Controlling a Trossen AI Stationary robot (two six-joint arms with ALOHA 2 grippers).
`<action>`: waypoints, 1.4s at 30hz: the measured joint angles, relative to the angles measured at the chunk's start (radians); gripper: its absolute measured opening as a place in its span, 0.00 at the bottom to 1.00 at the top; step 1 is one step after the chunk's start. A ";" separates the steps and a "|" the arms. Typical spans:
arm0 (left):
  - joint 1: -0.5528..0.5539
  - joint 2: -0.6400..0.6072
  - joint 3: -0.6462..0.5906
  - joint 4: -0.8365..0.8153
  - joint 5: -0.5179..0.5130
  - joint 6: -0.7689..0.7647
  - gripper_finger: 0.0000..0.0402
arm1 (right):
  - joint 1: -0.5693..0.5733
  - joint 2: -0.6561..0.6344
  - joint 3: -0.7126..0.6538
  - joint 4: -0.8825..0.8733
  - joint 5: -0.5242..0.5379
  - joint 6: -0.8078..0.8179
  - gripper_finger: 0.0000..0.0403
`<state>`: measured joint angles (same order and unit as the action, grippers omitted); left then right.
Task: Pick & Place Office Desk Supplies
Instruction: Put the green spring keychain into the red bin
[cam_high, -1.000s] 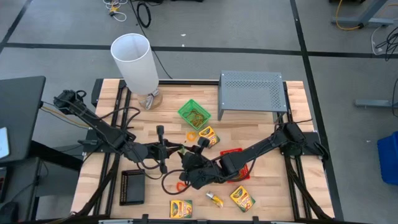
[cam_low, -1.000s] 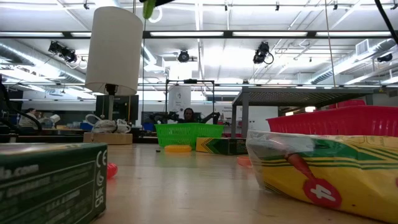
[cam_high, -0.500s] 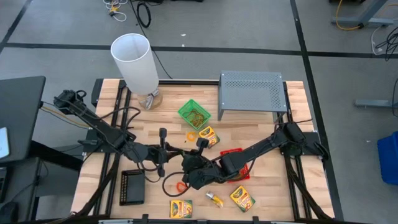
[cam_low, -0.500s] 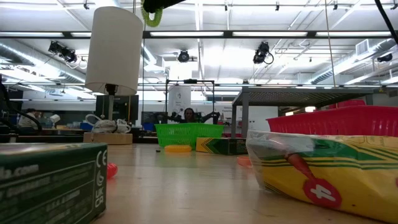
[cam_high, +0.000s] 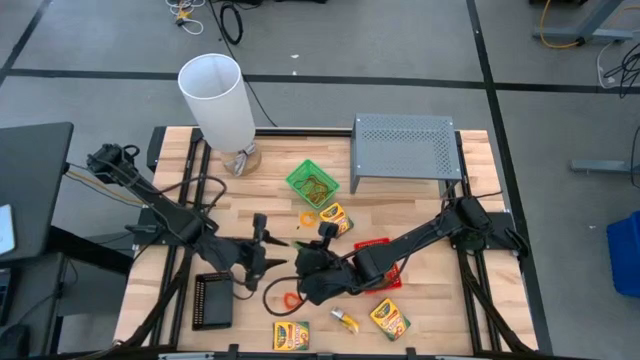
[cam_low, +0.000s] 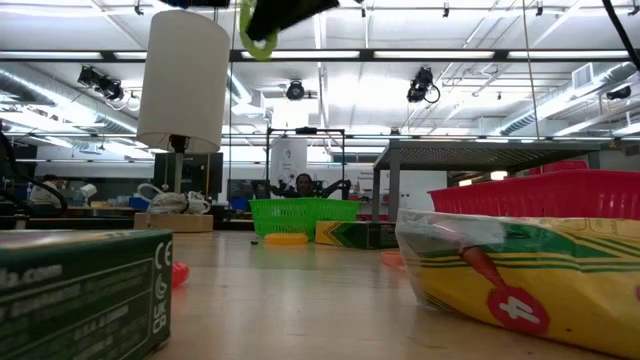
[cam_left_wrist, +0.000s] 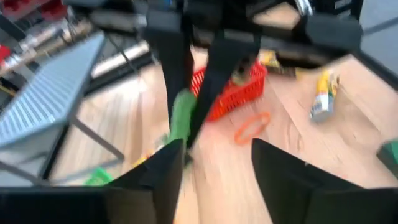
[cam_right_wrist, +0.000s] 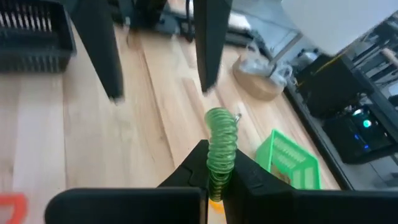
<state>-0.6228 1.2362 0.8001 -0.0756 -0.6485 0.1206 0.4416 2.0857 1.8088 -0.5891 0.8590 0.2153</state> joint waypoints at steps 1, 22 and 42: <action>0.000 0.000 0.000 -0.028 0.004 -0.023 0.52 | 0.000 0.000 0.000 -0.030 -0.008 0.018 0.04; 0.002 0.048 0.000 -0.155 0.109 -0.150 0.57 | -0.003 0.000 0.000 -0.907 -0.584 0.480 0.04; 0.022 0.142 0.000 -0.126 0.285 -0.191 0.57 | 0.002 0.009 -0.239 -0.834 -0.799 0.441 0.51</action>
<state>-0.6006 1.3781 0.8005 -0.2014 -0.3636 -0.0701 0.4431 2.0945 1.5695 -1.4235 0.0596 0.6565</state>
